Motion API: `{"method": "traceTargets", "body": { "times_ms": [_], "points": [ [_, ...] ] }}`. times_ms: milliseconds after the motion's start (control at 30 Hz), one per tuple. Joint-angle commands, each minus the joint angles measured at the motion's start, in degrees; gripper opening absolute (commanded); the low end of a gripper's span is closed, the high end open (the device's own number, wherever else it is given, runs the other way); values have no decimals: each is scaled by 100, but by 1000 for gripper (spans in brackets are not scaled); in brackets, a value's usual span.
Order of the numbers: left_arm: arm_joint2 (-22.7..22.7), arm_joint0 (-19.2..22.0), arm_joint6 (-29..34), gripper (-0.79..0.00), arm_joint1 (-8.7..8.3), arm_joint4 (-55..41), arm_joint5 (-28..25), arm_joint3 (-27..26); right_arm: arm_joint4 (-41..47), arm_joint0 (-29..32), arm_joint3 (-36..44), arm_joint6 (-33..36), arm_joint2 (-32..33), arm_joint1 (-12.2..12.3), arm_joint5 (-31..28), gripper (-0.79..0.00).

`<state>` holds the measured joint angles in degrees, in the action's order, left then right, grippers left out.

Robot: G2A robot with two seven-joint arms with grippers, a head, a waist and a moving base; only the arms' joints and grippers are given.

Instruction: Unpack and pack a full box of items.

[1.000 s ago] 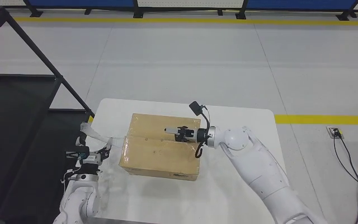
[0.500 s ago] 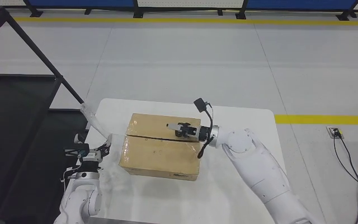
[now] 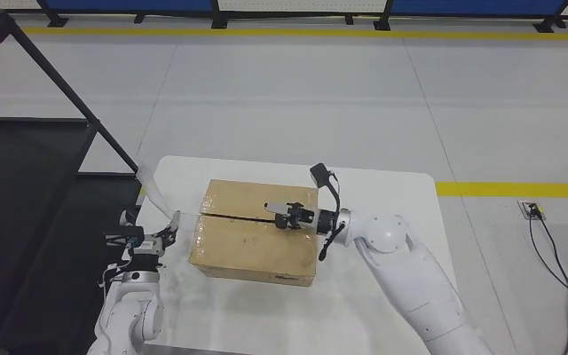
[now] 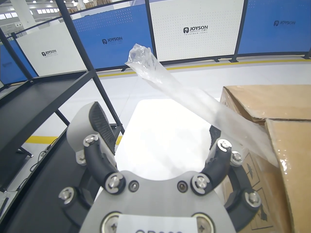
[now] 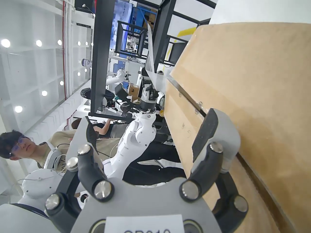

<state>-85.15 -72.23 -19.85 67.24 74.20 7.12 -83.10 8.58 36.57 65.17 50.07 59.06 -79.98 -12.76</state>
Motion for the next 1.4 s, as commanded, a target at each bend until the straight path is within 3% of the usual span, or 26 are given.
{"method": "traceTargets", "body": {
  "times_ms": [0, 533, 967, 1367],
  "points": [
    [-4, 2, -2, 0, 7, 10, -5, -15, 35, -51, -153, -37, -66, -26, 52, 0],
    [11, -7, -3, 0, 71, 116, -60, -119, 360, -442, -1094, 53, -462, -226, 5, 0],
    [24, -183, -122, 0, 78, 460, -462, -532, 440, -568, -1396, 130, -501, -286, -184, 0],
    [142, -108, 162, 0, 74, 893, -916, -577, 472, -534, -1456, 158, -401, -275, -374, 0]
  ]
}}
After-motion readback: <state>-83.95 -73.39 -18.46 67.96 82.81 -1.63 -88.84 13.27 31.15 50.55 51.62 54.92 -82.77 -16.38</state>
